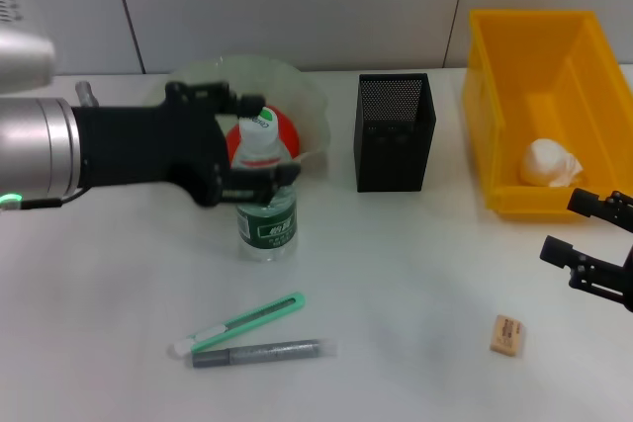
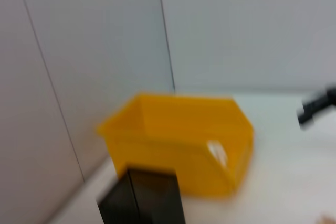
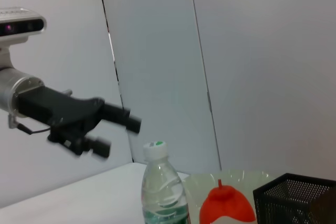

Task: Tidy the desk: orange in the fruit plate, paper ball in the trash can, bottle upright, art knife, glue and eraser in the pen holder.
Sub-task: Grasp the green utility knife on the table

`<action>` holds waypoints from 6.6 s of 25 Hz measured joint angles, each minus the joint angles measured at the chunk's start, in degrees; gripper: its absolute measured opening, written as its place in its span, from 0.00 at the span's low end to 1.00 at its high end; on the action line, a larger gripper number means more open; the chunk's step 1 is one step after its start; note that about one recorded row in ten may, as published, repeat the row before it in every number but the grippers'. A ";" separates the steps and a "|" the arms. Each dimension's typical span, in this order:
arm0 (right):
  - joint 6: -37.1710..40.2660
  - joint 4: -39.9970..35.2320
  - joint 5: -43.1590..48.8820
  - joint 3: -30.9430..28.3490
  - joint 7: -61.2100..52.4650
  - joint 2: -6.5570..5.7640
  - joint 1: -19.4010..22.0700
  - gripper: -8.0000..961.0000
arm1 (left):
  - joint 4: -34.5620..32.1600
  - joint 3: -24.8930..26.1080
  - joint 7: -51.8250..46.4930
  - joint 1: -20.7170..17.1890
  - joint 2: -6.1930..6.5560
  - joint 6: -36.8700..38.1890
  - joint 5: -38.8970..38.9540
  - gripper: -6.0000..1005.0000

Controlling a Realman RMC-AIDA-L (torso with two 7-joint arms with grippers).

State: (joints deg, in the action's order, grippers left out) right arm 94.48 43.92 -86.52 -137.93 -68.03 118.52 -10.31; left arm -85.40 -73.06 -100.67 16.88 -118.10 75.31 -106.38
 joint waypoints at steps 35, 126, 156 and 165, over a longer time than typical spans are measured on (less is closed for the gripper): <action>-0.35 -0.33 1.67 0.11 0.48 -0.01 -0.39 0.80 | 10.92 -24.56 -39.21 20.71 -1.08 7.30 -42.39 0.78; 0.42 -0.41 2.10 -0.32 0.62 0.17 0.09 0.80 | 6.73 -35.31 -41.93 18.55 -1.08 5.08 -48.96 0.52; 0.71 -0.42 2.15 -0.32 0.53 0.13 -0.06 0.80 | 10.03 -33.19 -42.83 19.92 -1.08 5.15 -48.64 0.47; 0.68 -0.41 2.15 -0.32 0.53 0.13 0.02 0.79 | 9.32 -33.32 -42.48 19.90 -1.08 6.09 -48.53 0.46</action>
State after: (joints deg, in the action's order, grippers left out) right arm 95.16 43.50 -84.38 -138.25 -67.50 118.65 -10.29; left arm -76.07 -106.37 -143.15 36.78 -119.18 81.39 -154.91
